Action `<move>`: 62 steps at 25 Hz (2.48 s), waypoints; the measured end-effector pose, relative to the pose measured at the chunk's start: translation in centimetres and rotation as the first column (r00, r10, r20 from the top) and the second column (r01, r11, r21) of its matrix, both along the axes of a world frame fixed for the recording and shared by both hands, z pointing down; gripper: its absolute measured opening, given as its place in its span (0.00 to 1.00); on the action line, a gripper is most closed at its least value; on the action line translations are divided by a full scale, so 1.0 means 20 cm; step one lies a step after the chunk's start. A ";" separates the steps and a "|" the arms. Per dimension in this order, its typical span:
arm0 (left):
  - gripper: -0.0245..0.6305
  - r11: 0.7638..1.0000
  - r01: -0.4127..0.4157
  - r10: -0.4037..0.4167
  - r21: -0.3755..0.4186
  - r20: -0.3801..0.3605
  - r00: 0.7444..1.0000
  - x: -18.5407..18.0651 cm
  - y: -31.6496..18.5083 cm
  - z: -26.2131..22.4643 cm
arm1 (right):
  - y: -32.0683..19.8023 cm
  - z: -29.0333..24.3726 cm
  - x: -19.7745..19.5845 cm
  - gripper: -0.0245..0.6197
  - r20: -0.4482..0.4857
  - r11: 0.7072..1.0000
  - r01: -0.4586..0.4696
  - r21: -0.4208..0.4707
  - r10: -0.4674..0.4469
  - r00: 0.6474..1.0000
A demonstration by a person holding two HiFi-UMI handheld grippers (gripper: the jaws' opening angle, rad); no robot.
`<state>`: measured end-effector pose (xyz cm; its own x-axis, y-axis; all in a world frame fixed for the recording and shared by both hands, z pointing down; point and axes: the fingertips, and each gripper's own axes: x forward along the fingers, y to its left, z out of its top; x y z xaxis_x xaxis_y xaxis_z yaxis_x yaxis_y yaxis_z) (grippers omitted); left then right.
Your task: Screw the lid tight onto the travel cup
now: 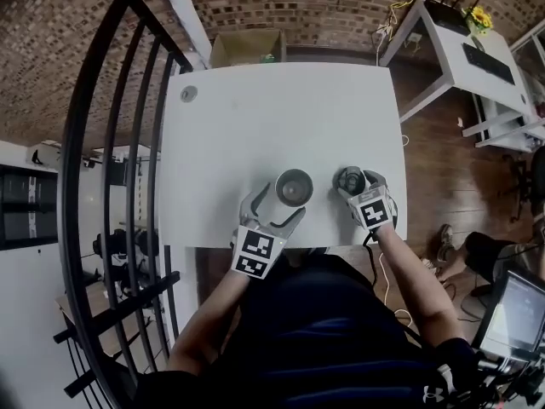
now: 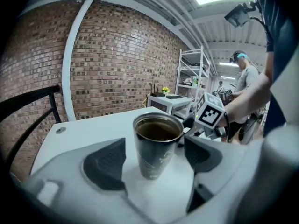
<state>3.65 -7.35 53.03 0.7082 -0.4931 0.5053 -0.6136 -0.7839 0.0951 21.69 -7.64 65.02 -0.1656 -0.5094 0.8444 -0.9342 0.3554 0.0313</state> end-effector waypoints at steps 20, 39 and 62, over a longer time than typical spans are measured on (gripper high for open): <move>0.61 0.999 -0.028 0.027 -0.026 -0.007 1.000 0.00 0.03 0.04 | 0.01 -0.02 0.02 0.56 0.139 0.997 -0.063 -0.039 0.068 0.988; 0.60 0.995 -0.100 0.100 0.017 0.029 0.995 0.03 0.01 0.05 | -0.12 -1.06 -0.62 0.56 0.211 0.902 0.377 0.209 -0.418 0.884; 0.63 0.931 -0.349 0.346 0.104 0.048 0.937 0.13 -0.04 0.06 | -0.07 -0.84 -0.92 0.56 0.117 0.662 0.749 -0.032 -0.742 0.660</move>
